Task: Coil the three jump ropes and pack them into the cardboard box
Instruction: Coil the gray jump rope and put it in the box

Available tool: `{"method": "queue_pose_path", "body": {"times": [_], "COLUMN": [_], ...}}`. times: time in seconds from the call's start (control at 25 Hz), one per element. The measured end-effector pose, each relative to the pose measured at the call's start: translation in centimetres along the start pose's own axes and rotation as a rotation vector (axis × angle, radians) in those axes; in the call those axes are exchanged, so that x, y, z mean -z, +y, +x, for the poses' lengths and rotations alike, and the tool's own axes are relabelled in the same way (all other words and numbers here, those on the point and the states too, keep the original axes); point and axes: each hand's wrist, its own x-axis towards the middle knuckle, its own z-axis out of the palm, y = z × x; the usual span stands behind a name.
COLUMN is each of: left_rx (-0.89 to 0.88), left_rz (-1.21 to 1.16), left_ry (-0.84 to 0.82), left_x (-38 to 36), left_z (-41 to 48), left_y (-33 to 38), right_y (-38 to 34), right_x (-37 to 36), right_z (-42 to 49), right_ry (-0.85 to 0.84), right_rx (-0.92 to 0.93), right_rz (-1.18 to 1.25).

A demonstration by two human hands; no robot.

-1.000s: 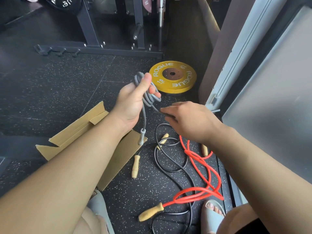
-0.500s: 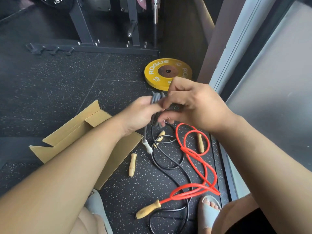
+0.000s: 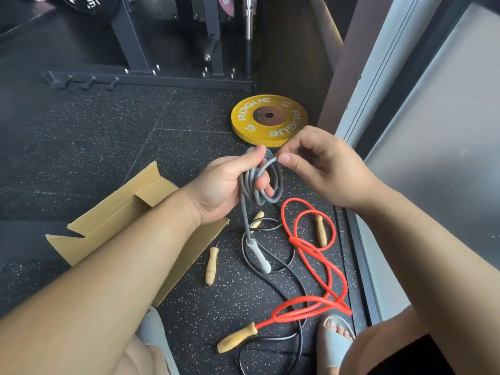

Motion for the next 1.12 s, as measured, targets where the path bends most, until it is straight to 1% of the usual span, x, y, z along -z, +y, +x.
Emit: {"method": "queue_pose_path", "body": {"times": [0.04, 0.12, 0.16, 0.2, 0.24, 0.32, 0.44, 0.56, 0.6, 0.68, 0.76, 0.84, 0.92, 1.0, 1.12], "left_rx": [0.002, -0.017, -0.044, -0.077, -0.11, -0.167, -0.214, -0.271, -0.309, -0.387, -0.443, -0.45, -0.432, -0.429, -0.404], "left_rz": [0.076, 0.196, 0.208, 0.197, 0.184, 0.176, 0.161, 0.099, 0.081, 0.094, 0.195, 0.292, 0.324, 0.348, 0.296], "left_ry": [0.05, 0.144, 0.182, 0.217, 0.246, 0.281, 0.277, 0.263, 0.274, 0.332, 0.424, 0.493, 0.537, 0.583, 0.69], "left_x": [-0.1, -0.4, -0.4, -0.5, -0.4, -0.6, -1.1, -1.5, -1.6, -1.5, -1.3, -1.1, -0.8, -0.2, 1.1], "left_z": [0.0, 0.2, 0.3, 0.5, 0.6, 0.7, 0.6, 0.6, 0.6, 0.9, 1.1, 1.4, 1.6, 1.7, 2.2], "left_y": [-0.2, -0.5, -0.7, -0.8, -0.9, -0.9, -1.1, -1.0, -1.0, -1.2, -1.3, -1.6, -2.0, -2.1, -1.6], "right_y": [0.1, -0.3, -0.8, -1.4, -2.0, -2.9, -3.4, -4.5, -5.0, -5.8, -5.9, -5.3, -4.5, -3.7, -2.9], "right_x": [0.1, 0.2, 0.1, -0.2, -0.7, -1.7, -2.4, -3.7, -4.2, -5.1, -5.6, -5.8, -6.0, -6.1, -6.1], "right_z": [0.0, 0.2, 0.3, 0.2, 0.1, -0.1, -0.1, 0.0, -0.1, -0.3, -0.4, -0.4, -0.3, -0.4, -0.8], "right_ry": [0.033, 0.095, 0.1, 0.096, 0.099, 0.143, 0.314, 0.455, 0.496, 0.562, 0.603, 0.611, 0.538, 0.433, 0.307], "right_rx": [0.001, -0.027, -0.064, -0.116, -0.183, -0.333, -0.449, -0.462, -0.444, -0.433, -0.467, -0.501, -0.504, -0.511, -0.547], "right_rz": [-0.101, -0.38, -0.446, -0.424, -0.326, 0.006, 0.427, 0.841, 0.935, 1.014, 1.007, 0.973, 0.884, 0.739, 0.555]}}
